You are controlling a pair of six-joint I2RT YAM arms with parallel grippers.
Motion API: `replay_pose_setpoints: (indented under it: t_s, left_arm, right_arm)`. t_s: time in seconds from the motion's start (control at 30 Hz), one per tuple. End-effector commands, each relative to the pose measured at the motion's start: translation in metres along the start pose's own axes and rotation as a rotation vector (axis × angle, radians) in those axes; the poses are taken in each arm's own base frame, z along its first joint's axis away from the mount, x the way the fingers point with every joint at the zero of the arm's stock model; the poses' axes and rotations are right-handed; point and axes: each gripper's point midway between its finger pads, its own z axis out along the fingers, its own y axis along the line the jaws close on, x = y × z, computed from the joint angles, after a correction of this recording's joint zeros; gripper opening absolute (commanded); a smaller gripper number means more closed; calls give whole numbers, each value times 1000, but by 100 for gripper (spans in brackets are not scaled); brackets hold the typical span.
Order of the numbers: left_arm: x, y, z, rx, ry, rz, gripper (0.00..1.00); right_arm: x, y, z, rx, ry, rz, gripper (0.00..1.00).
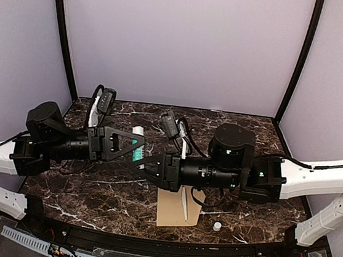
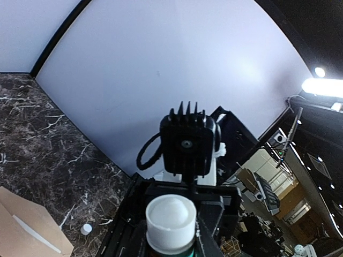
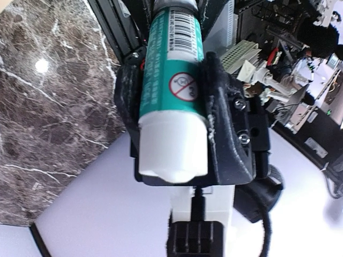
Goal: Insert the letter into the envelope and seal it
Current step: Unscrew the solid glue.
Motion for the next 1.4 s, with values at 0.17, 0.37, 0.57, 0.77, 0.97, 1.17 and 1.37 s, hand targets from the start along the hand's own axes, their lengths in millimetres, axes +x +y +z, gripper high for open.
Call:
replay_pose_setpoints:
  t_s: [0.17,0.37,0.57,0.77,0.97,1.17,1.37]
  left_arm:
    - [13,-69,-13,345,104,115,0]
    - [11,-70,-14,347,101,122,0]
    - [-8,-52,-20,208,-25,124,0]
    - [-22,7,-33,-144,-113,55,0]
    - [-18,65,-45,-471,-109,-25,0]
    - [-10,81,-39,-526,-82,-61,0]
    - [-6,80,-32,-494,-77,-74,0]
  right_arm:
    - [-28,77,-21,-380,-80,-87,0]
    - [-29,72,-21,-358,-94,-82,2]
    - [-34,38,-27,-169,-134,-71,42]
    - [-19,-40,-30,263,-73,-29,61]
    - [-13,-42,-16,365,-21,-77,57]
    - [-3,-39,7,385,18,-90,43]
    - [8,-51,20,480,64,-96,35]
